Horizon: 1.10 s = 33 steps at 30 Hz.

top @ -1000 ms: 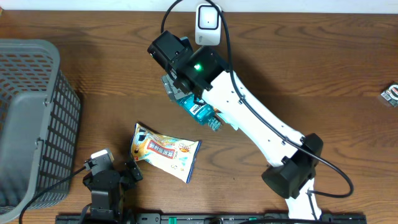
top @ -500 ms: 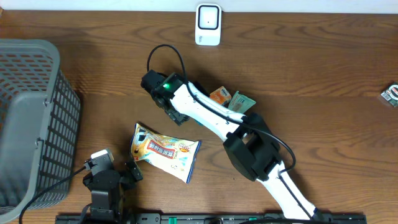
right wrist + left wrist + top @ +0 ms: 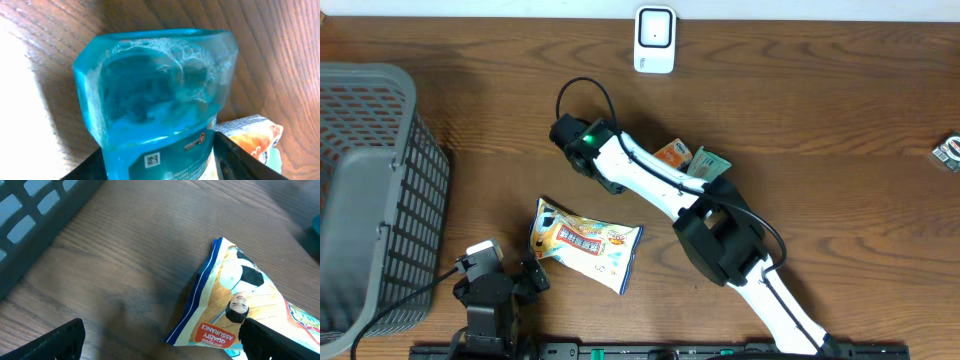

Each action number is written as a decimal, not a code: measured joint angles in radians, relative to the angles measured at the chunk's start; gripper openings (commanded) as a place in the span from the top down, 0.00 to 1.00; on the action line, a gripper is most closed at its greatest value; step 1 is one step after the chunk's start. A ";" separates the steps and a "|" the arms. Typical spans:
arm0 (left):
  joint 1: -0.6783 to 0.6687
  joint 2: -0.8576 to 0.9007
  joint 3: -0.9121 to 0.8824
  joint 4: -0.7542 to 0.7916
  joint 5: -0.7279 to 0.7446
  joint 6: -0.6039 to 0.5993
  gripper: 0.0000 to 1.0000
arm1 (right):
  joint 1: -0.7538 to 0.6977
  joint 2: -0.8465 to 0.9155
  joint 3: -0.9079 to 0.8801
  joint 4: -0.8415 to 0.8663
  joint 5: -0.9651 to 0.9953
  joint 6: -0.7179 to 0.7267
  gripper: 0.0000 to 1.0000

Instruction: Scan the item barcode

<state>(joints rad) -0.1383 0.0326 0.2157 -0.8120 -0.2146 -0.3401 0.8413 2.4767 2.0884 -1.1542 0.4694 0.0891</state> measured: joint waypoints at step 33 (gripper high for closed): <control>0.000 0.000 0.000 0.000 0.000 0.000 0.02 | -0.178 0.036 0.234 -0.248 -0.591 -0.277 0.54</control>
<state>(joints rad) -0.1383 0.0326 0.2157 -0.8120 -0.2142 -0.3401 0.6632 2.5130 2.3226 -1.4021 -0.1215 -0.1879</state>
